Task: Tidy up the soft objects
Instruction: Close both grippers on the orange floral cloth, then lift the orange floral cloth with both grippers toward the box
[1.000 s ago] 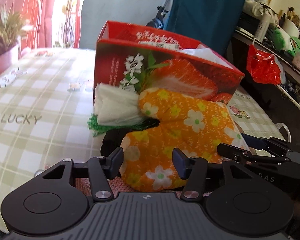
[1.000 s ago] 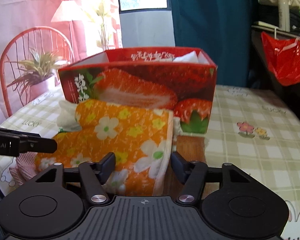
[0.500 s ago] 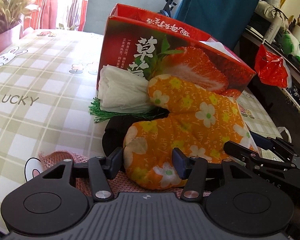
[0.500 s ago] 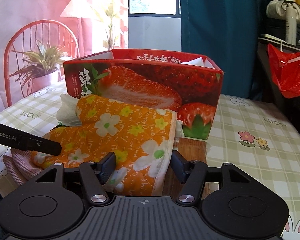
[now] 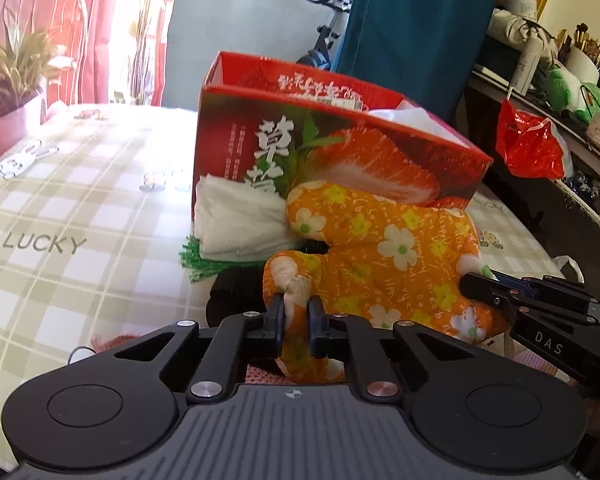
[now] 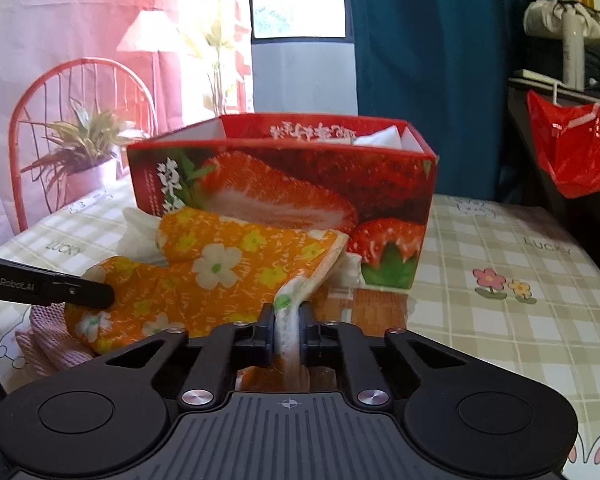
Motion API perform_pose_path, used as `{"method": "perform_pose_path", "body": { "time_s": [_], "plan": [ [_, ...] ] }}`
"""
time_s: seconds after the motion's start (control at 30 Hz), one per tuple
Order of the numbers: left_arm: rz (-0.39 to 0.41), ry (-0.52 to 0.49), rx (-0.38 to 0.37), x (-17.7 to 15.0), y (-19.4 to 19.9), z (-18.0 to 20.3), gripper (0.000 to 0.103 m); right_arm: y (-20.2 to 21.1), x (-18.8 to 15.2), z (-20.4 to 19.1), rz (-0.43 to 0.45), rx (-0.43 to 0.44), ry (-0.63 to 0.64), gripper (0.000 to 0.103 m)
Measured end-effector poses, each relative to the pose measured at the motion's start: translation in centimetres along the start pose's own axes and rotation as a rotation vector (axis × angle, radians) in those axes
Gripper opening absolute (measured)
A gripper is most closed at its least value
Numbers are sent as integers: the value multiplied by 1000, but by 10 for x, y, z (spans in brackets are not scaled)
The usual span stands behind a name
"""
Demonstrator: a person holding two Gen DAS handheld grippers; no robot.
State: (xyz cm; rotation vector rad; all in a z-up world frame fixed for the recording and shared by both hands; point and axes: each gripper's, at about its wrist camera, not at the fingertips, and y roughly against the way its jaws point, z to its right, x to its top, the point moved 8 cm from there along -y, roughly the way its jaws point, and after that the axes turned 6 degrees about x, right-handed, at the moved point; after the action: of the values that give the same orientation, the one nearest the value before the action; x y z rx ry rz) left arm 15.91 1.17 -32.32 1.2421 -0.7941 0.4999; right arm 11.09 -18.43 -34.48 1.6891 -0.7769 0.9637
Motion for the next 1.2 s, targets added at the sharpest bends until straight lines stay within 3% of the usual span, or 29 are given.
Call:
{"method": "perform_pose_path", "body": {
  "time_s": [0.53, 0.87, 1.2],
  "plan": [
    [98, 12, -3, 18, 26, 7, 12, 23, 25, -2, 112, 4, 15, 8],
    [104, -31, 4, 24, 30, 14, 12, 36, 32, 0, 162, 19, -8, 8],
    [191, -71, -21, 68, 47, 18, 13, 44, 62, 4, 217, 10, 21, 8]
  ]
}}
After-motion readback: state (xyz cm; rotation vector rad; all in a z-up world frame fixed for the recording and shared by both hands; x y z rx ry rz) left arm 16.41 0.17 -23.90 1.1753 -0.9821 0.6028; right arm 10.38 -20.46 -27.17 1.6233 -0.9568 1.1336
